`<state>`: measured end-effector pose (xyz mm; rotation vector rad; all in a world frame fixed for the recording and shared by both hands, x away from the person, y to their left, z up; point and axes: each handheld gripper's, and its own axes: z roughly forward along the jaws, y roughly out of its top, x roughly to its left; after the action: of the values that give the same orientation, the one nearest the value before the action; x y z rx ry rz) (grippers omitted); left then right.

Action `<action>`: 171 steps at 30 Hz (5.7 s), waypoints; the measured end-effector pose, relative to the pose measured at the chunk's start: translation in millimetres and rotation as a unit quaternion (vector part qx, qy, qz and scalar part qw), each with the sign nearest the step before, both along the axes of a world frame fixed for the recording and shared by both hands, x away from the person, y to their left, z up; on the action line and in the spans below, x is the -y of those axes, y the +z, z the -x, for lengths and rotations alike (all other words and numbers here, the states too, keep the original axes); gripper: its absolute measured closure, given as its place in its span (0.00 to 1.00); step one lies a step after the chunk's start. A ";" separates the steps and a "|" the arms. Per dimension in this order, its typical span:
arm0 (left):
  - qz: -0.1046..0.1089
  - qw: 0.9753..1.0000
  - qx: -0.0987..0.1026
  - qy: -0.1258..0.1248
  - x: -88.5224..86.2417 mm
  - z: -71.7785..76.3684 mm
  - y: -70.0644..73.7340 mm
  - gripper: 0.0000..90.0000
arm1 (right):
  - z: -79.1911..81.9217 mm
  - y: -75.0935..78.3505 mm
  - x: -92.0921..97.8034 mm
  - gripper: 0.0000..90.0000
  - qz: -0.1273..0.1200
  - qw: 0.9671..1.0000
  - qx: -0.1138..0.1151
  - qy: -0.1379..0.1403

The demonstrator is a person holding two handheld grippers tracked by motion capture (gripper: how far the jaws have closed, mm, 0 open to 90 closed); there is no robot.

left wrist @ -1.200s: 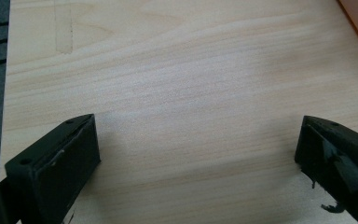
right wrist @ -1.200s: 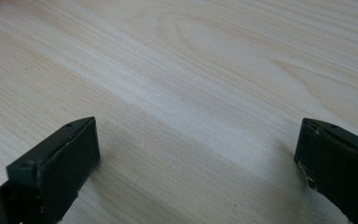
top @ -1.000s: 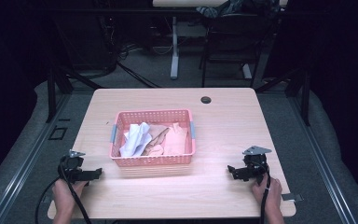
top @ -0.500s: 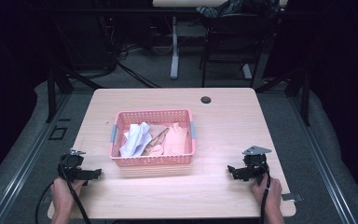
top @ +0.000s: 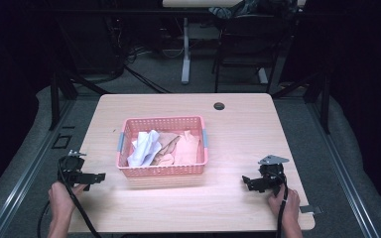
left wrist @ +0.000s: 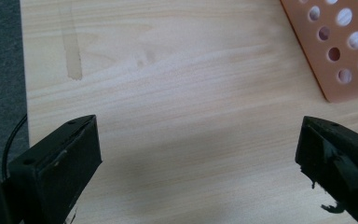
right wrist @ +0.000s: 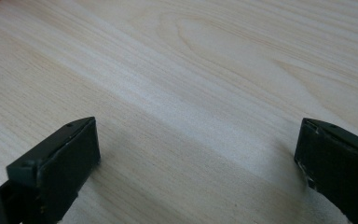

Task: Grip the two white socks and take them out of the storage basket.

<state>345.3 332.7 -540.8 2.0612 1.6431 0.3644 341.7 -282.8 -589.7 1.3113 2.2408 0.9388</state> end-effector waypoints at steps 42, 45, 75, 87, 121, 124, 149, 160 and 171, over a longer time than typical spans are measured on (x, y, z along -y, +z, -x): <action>0.000 0.993 0.011 -0.115 100.7 -81.4 85.0 0.00 | -0.1 0.0 0.1 0.00 0.002 1.000 0.000 0.000; -0.002 0.993 0.005 -0.118 111.2 -87.6 81.1 0.00 | -0.3 -0.2 0.1 0.00 0.001 1.000 0.002 0.001; -0.069 0.986 -0.074 -0.132 166.1 -113.2 37.3 0.83 | -0.3 -0.3 0.1 0.00 0.002 1.000 0.003 0.001; -0.059 0.988 -0.031 -0.139 157.0 -107.5 73.4 0.92 | -0.3 -0.3 0.1 0.00 0.002 1.000 0.003 0.001; -0.057 0.989 0.054 -0.127 122.0 -86.6 185.6 0.91 | -0.3 -0.2 0.3 0.00 0.004 1.000 0.002 0.002; -0.059 0.989 0.057 -0.120 114.6 -84.7 191.4 0.91 | -0.4 -0.2 0.3 0.00 0.004 1.000 0.002 0.002; -0.069 0.995 0.062 -0.048 43.5 -68.8 205.1 0.91 | -0.4 -0.2 0.3 0.00 0.004 1.000 0.002 0.002; -0.064 0.997 0.049 -0.017 17.7 -65.2 187.9 0.91 | -0.3 -0.3 0.1 0.00 0.002 1.000 0.003 0.002; -0.065 0.998 0.018 0.004 3.9 -68.1 150.9 0.91 | -0.3 -0.4 0.1 0.00 0.001 1.000 0.003 0.001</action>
<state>413.3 328.8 -389.8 2.1295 1.6451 0.5193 342.0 -282.9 -590.0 1.3032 2.2394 0.9392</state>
